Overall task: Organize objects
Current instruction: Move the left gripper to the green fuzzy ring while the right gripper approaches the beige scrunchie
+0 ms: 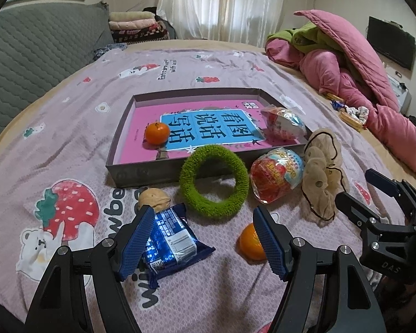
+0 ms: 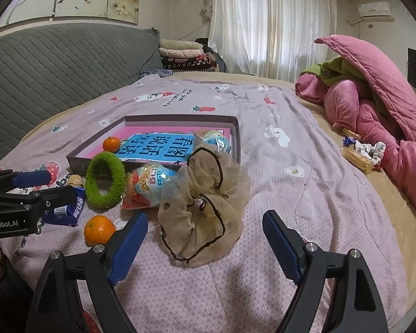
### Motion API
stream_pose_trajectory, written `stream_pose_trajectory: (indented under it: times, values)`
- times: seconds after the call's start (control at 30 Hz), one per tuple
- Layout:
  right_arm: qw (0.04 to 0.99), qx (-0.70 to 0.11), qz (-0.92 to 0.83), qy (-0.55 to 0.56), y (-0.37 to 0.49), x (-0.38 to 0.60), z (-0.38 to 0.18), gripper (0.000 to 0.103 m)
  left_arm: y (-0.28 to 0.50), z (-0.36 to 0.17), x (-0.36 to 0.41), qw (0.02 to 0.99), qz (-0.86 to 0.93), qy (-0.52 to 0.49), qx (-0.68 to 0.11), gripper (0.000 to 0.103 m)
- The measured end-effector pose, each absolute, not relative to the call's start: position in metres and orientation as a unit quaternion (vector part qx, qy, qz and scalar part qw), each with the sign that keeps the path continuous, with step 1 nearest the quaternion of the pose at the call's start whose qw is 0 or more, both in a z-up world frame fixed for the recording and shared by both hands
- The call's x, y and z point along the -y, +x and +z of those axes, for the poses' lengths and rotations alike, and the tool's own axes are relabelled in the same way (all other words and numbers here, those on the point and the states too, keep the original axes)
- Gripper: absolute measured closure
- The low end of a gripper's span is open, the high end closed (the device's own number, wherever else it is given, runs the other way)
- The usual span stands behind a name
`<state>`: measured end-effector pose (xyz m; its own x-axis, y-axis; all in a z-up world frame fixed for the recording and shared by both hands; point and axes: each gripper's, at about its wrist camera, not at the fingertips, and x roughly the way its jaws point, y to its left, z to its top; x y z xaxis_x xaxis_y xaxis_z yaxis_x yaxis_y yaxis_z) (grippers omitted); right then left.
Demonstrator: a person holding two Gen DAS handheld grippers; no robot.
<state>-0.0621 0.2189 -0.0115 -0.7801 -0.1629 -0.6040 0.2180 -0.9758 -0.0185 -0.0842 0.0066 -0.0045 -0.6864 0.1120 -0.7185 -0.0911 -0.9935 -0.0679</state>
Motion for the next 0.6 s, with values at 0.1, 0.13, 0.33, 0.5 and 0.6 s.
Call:
stream_pose_trajectory:
  times: [0.1, 0.13, 0.33, 0.5, 0.6]
  values:
    - [0.1, -0.043, -0.942, 0.319, -0.064, -0.22, -0.014, 0.019, -0.09, -0.008, -0.004, 0.051, 0.918, -0.392, 0.015, 0.028]
    - [0.1, -0.042, -0.941, 0.32, -0.065, -0.22, -0.015, 0.019, -0.092, -0.009, -0.003, 0.05, 0.918, -0.393, 0.017, 0.028]
    - [0.099, -0.041, -0.94, 0.324, -0.07, -0.222, -0.018, 0.019, -0.103, -0.013, -0.002, 0.049, 0.919, -0.391, 0.017, 0.028]
    - [0.1, -0.042, -0.938, 0.331, -0.074, -0.219, -0.023, 0.019, -0.112, -0.018, -0.003, 0.051, 0.919, -0.392, 0.015, 0.028]
    - [0.099, -0.043, -0.936, 0.336, -0.078, -0.218, -0.026, 0.019, -0.117, -0.022, -0.002, 0.051, 0.919, -0.391, 0.014, 0.028]
